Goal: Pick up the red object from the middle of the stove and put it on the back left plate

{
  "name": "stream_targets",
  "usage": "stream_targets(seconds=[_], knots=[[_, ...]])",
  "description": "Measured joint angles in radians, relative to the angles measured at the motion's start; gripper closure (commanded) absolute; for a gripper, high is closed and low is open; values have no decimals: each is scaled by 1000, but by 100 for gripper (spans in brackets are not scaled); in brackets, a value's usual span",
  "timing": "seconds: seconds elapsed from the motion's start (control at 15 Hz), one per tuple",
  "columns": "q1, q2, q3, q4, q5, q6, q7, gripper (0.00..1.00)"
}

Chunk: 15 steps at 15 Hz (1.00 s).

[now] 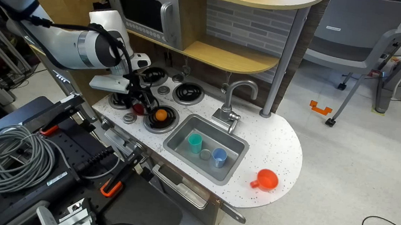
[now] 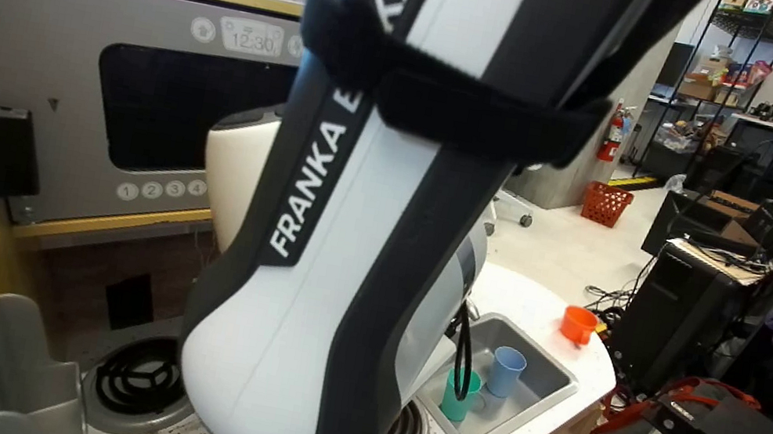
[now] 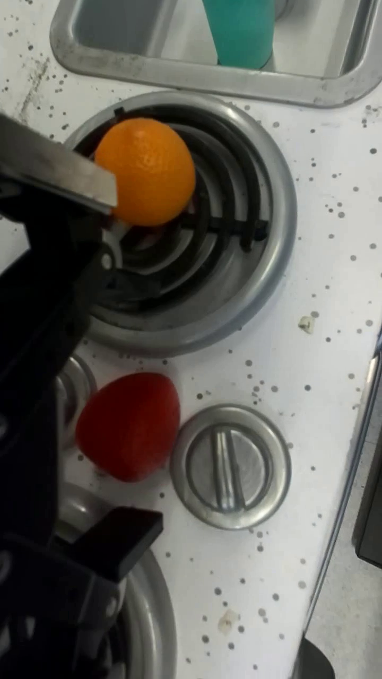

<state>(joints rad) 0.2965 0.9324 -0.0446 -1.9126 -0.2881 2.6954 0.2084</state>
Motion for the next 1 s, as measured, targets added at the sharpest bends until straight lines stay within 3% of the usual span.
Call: stream_targets(seconds=[0.07, 0.13, 0.53, 1.0], knots=[[0, 8, 4, 4, 0, 0, -7, 25], [0, 16, 8, 9, 0, 0, -13, 26], [0, 35, 12, 36, 0, 0, -43, 73], [12, 38, 12, 44, -2, 0, -92, 75]])
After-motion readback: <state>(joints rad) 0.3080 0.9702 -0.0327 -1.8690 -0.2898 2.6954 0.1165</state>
